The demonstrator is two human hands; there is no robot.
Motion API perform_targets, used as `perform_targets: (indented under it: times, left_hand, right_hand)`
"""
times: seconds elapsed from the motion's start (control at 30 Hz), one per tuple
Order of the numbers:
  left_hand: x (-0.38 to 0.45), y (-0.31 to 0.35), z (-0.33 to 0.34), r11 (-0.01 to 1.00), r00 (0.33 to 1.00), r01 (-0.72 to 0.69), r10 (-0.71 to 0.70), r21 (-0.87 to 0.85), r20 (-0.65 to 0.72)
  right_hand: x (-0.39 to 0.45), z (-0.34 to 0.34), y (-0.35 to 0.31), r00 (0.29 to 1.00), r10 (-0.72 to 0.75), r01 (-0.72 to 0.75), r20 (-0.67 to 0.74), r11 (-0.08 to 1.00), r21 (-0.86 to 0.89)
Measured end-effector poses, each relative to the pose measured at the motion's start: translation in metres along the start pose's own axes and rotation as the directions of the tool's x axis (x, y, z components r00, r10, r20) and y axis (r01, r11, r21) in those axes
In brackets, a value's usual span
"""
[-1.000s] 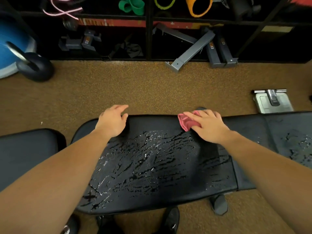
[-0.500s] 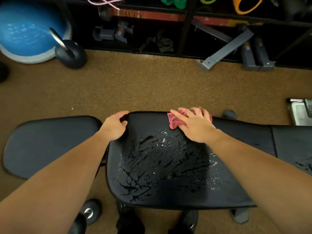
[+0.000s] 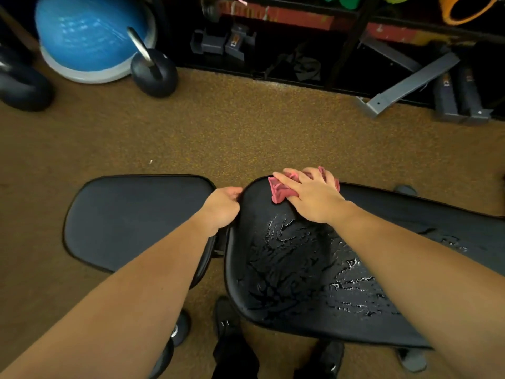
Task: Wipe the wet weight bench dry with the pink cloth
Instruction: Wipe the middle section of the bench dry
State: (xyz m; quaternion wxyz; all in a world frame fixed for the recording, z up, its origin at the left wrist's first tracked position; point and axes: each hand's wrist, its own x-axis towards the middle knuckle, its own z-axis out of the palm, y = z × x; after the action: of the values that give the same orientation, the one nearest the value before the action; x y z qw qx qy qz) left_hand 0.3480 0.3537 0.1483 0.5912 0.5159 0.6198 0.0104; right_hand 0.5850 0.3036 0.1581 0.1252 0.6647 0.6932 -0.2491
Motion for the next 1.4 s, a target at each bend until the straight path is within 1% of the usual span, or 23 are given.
perform_targets:
  times: [0.1, 0.23, 0.33, 0.4, 0.47, 0.5, 0.53, 0.6, 0.67, 0.7, 0.77, 0.83, 0.87, 0.93, 1.03, 1.1, 1.13, 1.17, 1.23, 1.27, 1.3, 1.33, 1.4]
  left_hand:
    - [0.001, -0.012, -0.003, 0.984, 0.996, -0.089, 0.092, 0.154, -0.014]
    - [0.002, -0.019, -0.007, 0.976, 0.990, -0.117, 0.130, 0.181, -0.061]
    - [0.003, -0.024, -0.015, 0.994, 0.988, -0.091, 0.099, 0.068, -0.116]
    - [0.003, -0.027, -0.020, 0.995, 0.987, -0.071, 0.059, -0.077, -0.149]
    - [0.003, -0.029, -0.022, 0.990, 0.986, -0.063, 0.043, -0.122, -0.159]
    - [0.002, -0.030, -0.022, 0.993, 0.988, -0.062, 0.046, -0.104, -0.149]
    - [0.002, -0.030, -0.023, 0.995, 0.989, -0.067, 0.057, -0.071, -0.134]
    - [0.000, -0.029, -0.023, 0.997, 0.992, -0.079, 0.077, -0.019, -0.102]
    - [0.000, -0.027, -0.022, 0.996, 0.993, -0.084, 0.083, -0.009, -0.084]
    - [0.000, -0.026, -0.022, 0.996, 0.993, -0.087, 0.086, -0.008, -0.080]
    - [0.000, -0.025, -0.023, 0.996, 0.994, -0.088, 0.087, -0.001, -0.069]
    - [0.002, -0.025, -0.023, 0.996, 0.994, -0.085, 0.085, -0.003, -0.062]
    - [0.002, -0.025, -0.024, 0.997, 0.995, -0.083, 0.082, -0.007, -0.059]
    - [0.002, -0.023, -0.024, 0.997, 0.995, -0.082, 0.082, -0.010, -0.056]
    - [0.002, -0.019, -0.023, 0.997, 0.996, -0.078, 0.078, -0.006, -0.041]
    - [0.002, -0.017, -0.023, 0.997, 0.997, -0.075, 0.075, -0.008, -0.028]
    - [0.002, -0.017, -0.024, 0.997, 0.997, -0.070, 0.070, -0.013, -0.022]
    - [0.002, -0.017, -0.024, 0.998, 0.998, -0.065, 0.064, -0.021, -0.017]
    - [0.003, -0.018, -0.025, 0.998, 0.998, -0.055, 0.055, -0.032, -0.012]
    - [0.004, -0.018, -0.025, 0.998, 0.999, -0.051, 0.051, -0.032, -0.009]
    - [0.004, -0.019, -0.025, 0.998, 0.999, -0.048, 0.048, -0.032, -0.006]
    - [0.005, -0.019, -0.025, 0.999, 0.999, -0.046, 0.046, -0.029, -0.003]
    - [0.005, -0.017, -0.026, 0.999, 0.999, -0.038, 0.039, -0.033, 0.002]
  right_hand:
    - [0.005, 0.004, -0.016, 0.996, -0.065, 0.066, -0.067, 0.998, 0.015]
    - [0.011, 0.011, -0.034, 0.971, -0.117, 0.150, -0.207, 0.977, 0.152]
    - [0.017, 0.019, -0.046, 0.929, -0.147, 0.222, -0.339, 0.955, 0.195]
    - [0.015, 0.026, -0.055, 0.926, -0.169, 0.260, -0.338, 0.934, 0.244]
    - [0.009, 0.031, -0.063, 0.904, -0.214, 0.340, -0.370, 0.885, 0.318]
    - [0.006, 0.030, -0.066, 0.887, -0.197, 0.365, -0.418, 0.854, 0.371]
    - [0.002, 0.027, -0.068, 0.873, -0.130, 0.364, -0.470, 0.815, 0.450]
    - [0.000, 0.011, -0.068, 0.838, 0.096, 0.319, -0.537, 0.712, 0.625]
    - [0.001, -0.014, -0.065, 0.788, 0.250, 0.302, -0.563, 0.639, 0.707]
    - [0.002, -0.025, -0.061, 0.773, 0.265, 0.289, -0.576, 0.661, 0.692]
    - [0.004, -0.042, -0.053, 0.774, 0.214, 0.241, -0.596, 0.770, 0.591]
    - [0.003, -0.044, -0.048, 0.818, 0.181, 0.208, -0.546, 0.792, 0.574]
    - [0.000, -0.042, -0.049, 0.852, 0.201, 0.182, -0.484, 0.752, 0.633]
    - [-0.003, -0.029, -0.050, 0.906, 0.280, 0.041, -0.317, 0.687, 0.725]
    - [0.000, -0.010, -0.044, 0.888, 0.402, -0.134, -0.223, 0.691, 0.710]
    - [0.001, -0.012, -0.047, 0.871, 0.461, -0.164, -0.167, 0.596, 0.786]
    - [0.003, -0.013, -0.049, 0.864, 0.474, -0.165, -0.168, 0.584, 0.795]
    - [0.004, -0.013, -0.049, 0.860, 0.463, -0.160, -0.216, 0.646, 0.747]
    - [0.006, -0.012, -0.049, 0.847, 0.380, -0.119, -0.371, 0.817, 0.565]
    - [0.007, -0.010, -0.048, 0.849, 0.296, -0.070, -0.438, 0.884, 0.462]
    - [0.009, -0.005, -0.045, 0.867, 0.196, -0.003, -0.459, 0.922, 0.387]
    - [0.012, 0.000, -0.042, 0.900, 0.103, 0.057, -0.424, 0.936, 0.347]
    - [0.013, 0.011, -0.040, 0.967, -0.004, 0.087, -0.256, 0.945, 0.314]
